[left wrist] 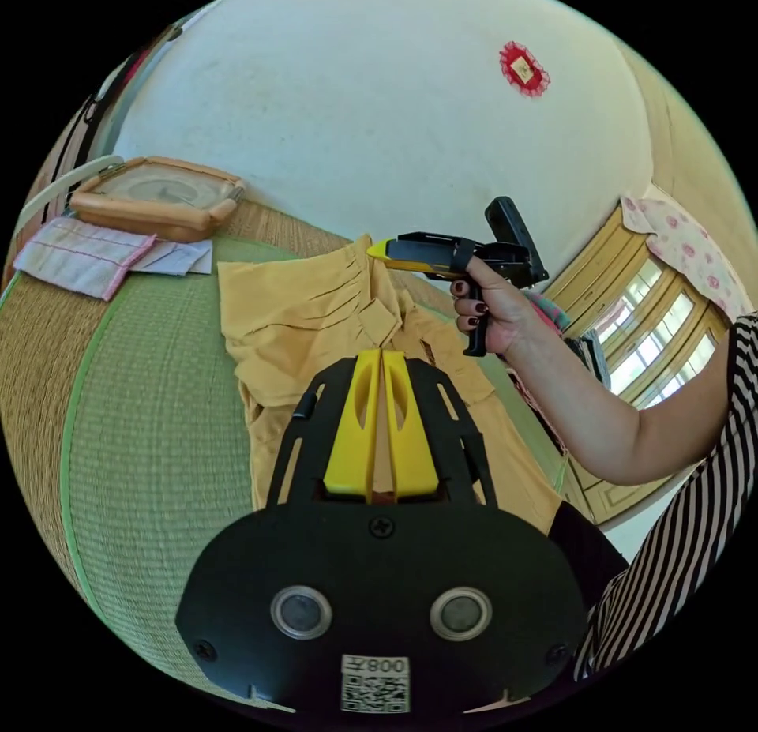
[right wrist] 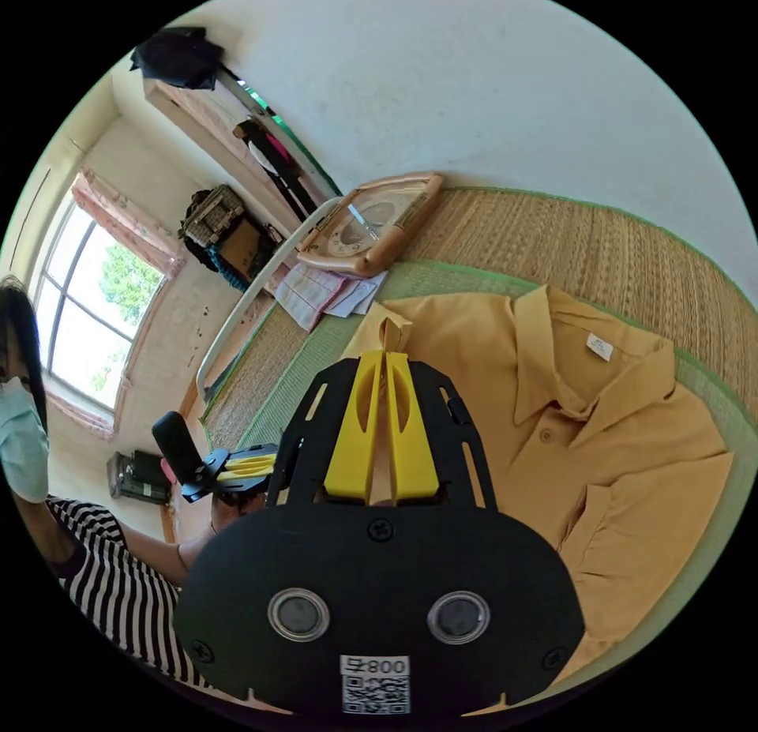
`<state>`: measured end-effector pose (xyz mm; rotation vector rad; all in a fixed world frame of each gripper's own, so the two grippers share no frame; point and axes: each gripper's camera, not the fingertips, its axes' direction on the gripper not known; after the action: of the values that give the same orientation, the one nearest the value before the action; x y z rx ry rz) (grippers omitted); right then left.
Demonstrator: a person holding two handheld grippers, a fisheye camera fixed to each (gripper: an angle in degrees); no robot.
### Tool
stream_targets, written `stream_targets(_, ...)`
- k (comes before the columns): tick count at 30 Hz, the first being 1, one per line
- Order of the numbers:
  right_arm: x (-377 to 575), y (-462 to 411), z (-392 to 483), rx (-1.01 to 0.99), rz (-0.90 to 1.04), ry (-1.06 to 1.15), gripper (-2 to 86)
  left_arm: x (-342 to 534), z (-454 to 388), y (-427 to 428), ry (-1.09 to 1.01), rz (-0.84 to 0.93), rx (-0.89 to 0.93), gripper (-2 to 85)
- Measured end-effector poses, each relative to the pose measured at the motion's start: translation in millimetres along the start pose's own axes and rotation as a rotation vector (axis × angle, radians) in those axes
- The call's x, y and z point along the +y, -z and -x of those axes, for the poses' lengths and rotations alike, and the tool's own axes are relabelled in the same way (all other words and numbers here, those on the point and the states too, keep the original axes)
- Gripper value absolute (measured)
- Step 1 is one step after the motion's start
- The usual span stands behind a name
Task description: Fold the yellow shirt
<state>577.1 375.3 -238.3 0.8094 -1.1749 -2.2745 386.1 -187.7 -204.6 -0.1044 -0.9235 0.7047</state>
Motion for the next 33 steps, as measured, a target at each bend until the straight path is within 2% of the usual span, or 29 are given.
stream_targets(8,57.5,-15.6,-94.4,-0.03,0.028,-0.133,0.4,-56.0,-37.0,-91.7,-0.024,0.15,0.038,0.3)
stream_targets(16,80.2,-38.3,-134.7,-0.023,0.06,-0.167,0.3,-104.3,-44.1,-145.5,0.005,0.211,0.041,0.5)
stream_targets(25,91.2,-78.1,-156.5,0.019,0.132,-0.209,0.4,-144.7,-36.2,-174.9,0.029,0.252,0.059,2.1)
stream_targets(33,96.7,-93.0,-161.2,0.059,0.144,-0.26,0.2,-172.0,-15.8,-173.5,0.086,0.238,-0.017,3.6)
